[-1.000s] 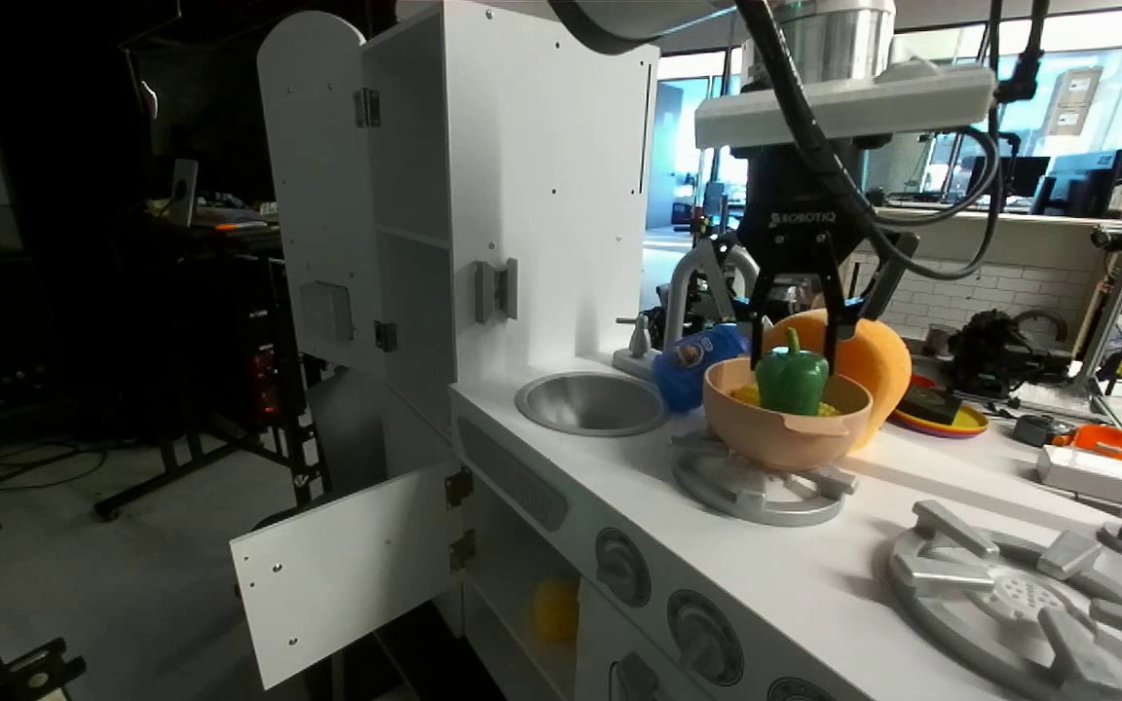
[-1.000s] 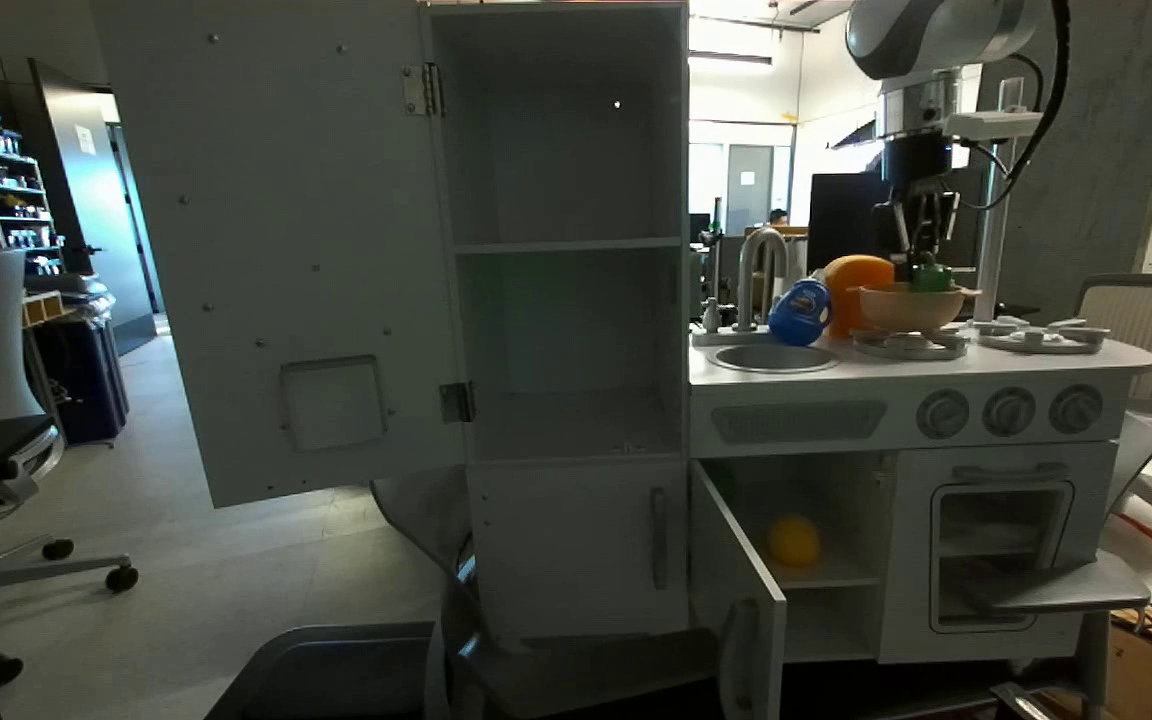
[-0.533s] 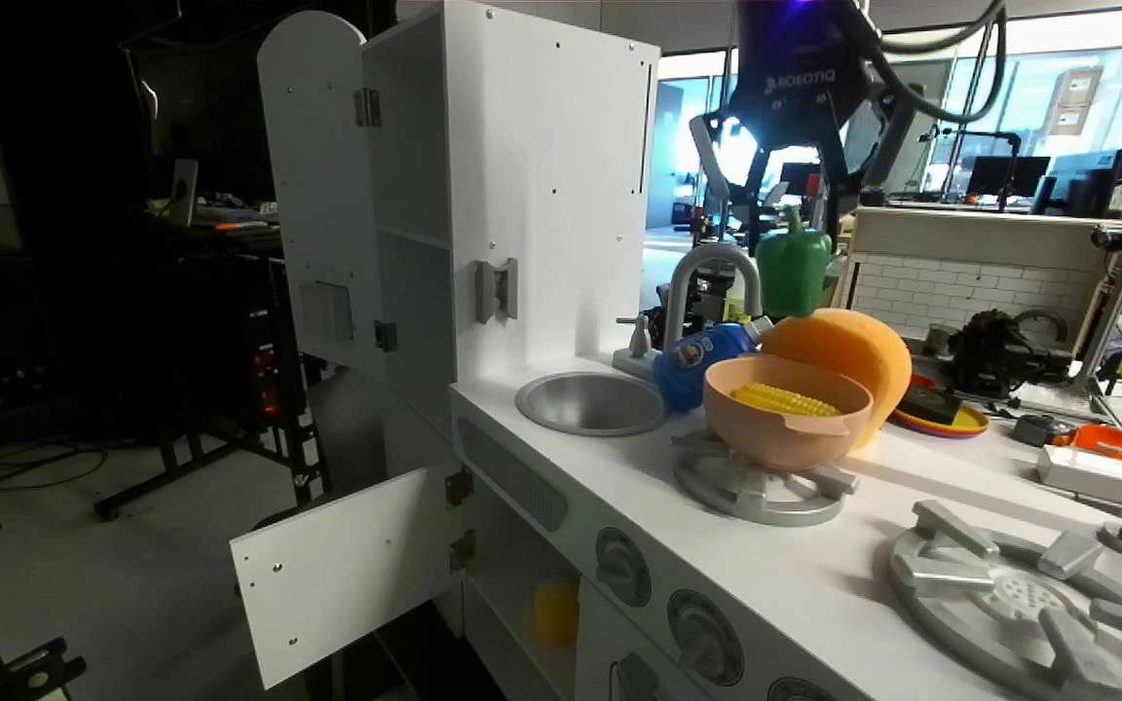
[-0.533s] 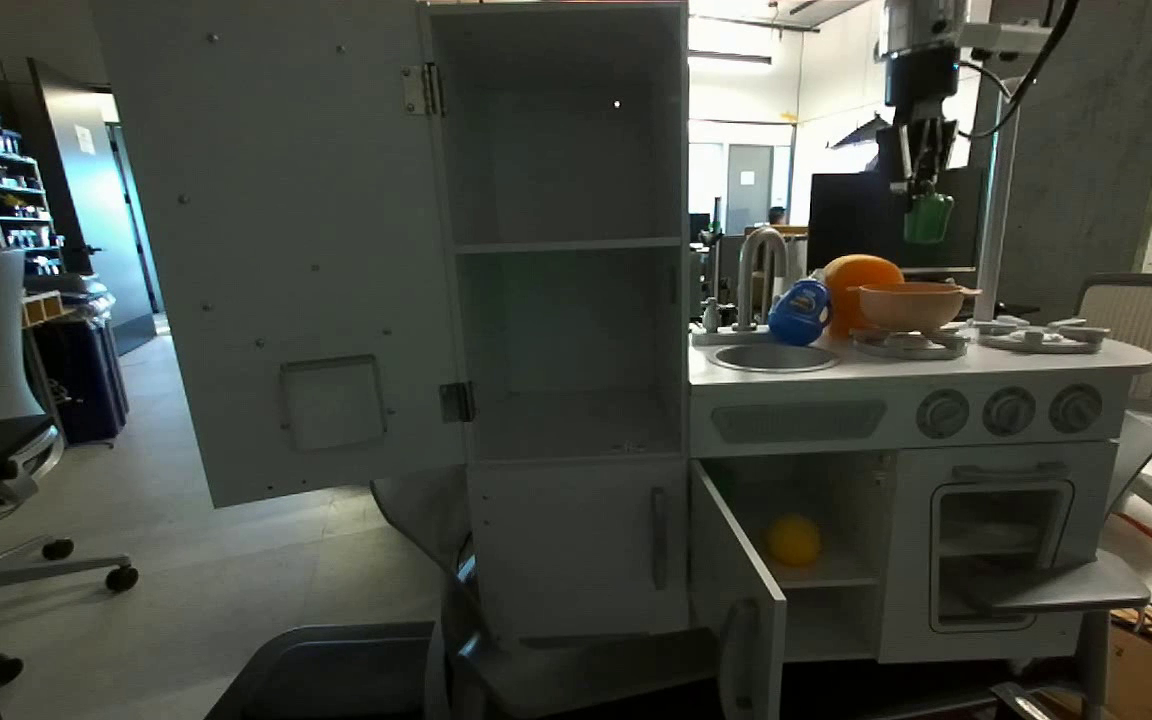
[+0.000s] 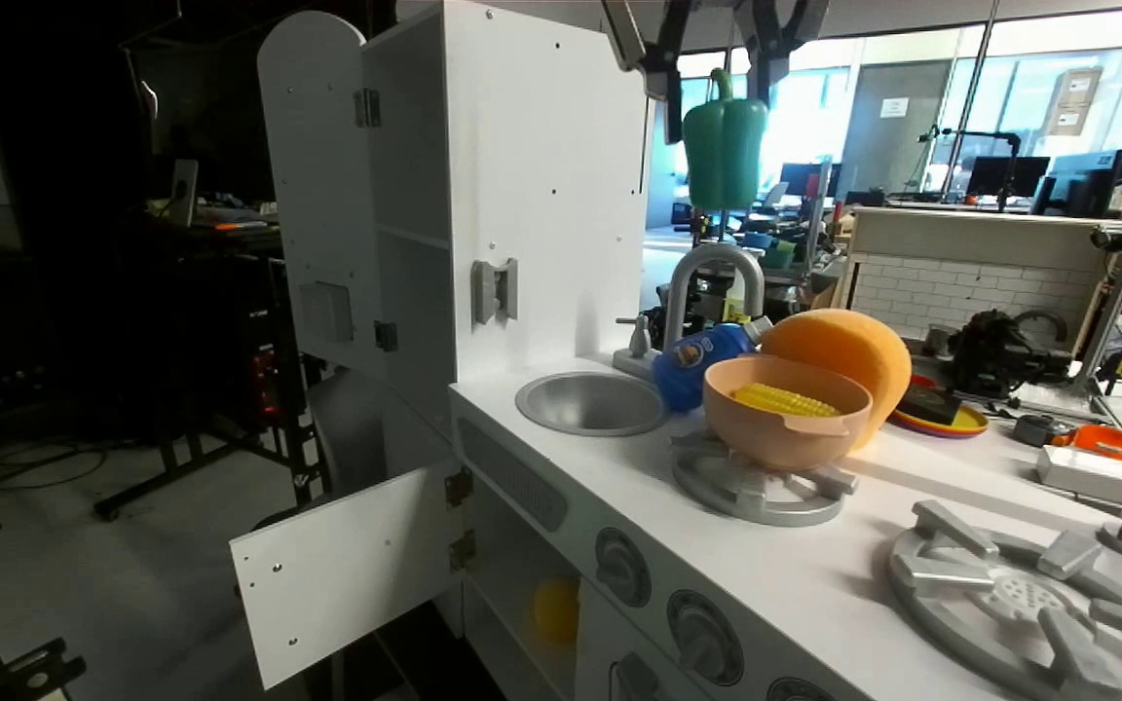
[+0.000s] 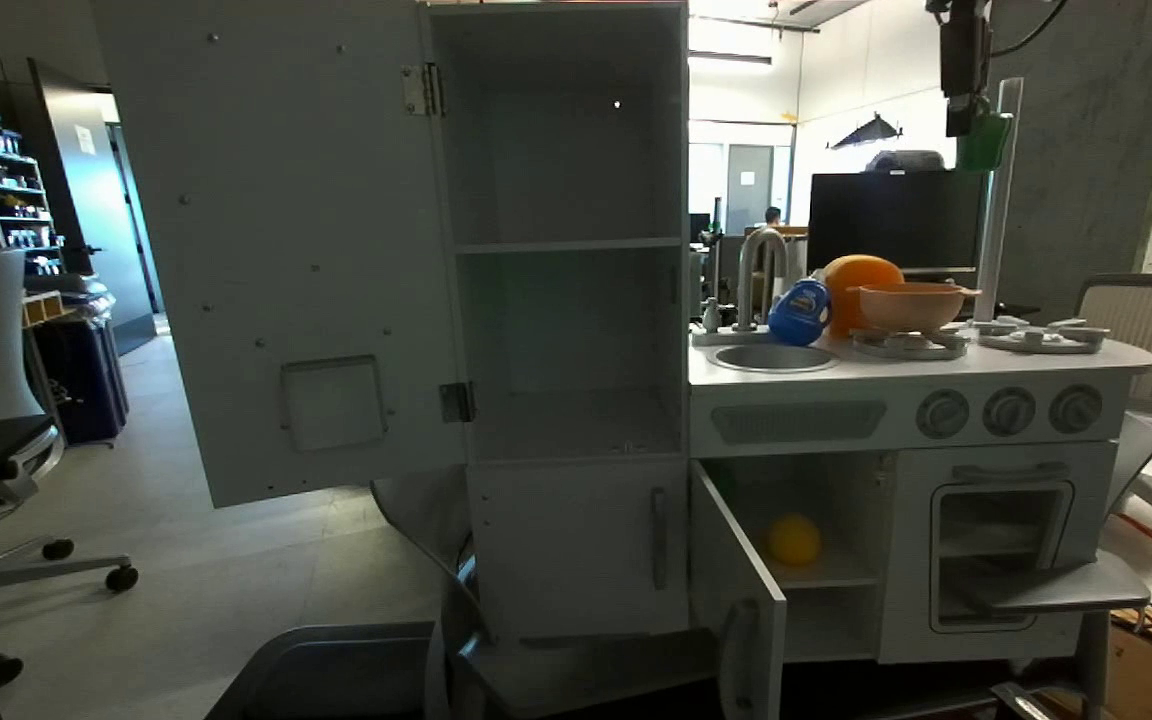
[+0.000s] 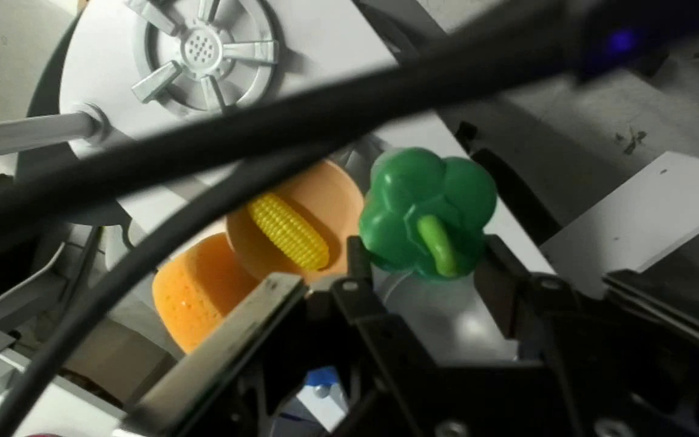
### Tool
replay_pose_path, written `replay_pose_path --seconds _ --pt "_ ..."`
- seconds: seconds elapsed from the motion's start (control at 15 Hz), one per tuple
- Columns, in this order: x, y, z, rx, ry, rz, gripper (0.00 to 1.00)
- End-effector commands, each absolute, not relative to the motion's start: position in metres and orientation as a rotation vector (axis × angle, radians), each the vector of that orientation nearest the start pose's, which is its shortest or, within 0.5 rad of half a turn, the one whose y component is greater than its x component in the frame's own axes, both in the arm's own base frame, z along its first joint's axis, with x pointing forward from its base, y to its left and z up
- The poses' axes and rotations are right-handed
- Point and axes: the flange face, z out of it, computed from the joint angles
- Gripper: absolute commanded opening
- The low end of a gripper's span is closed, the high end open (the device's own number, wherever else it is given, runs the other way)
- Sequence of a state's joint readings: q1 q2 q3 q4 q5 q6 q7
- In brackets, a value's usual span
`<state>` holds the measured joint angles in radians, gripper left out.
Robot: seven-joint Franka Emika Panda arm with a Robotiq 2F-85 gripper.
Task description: Remove the yellow sponge from the sink and place it inside the bottom cabinet, pick up the green pepper and put it inside the bottom cabinet.
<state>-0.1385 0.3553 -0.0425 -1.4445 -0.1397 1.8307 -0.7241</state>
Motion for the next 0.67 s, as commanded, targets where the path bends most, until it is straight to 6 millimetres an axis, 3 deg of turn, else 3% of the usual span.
replay_pose_path --seconds 0.0,0.27,0.6 --pt "0.608 -0.106 0.486 -3.099 -1.127 0.153 0.22" --pt "0.569 -0.077 0.443 -3.057 -1.208 0.222 0.22" --pt "0.513 -0.042 0.36 -3.006 -1.333 0.301 0.22"
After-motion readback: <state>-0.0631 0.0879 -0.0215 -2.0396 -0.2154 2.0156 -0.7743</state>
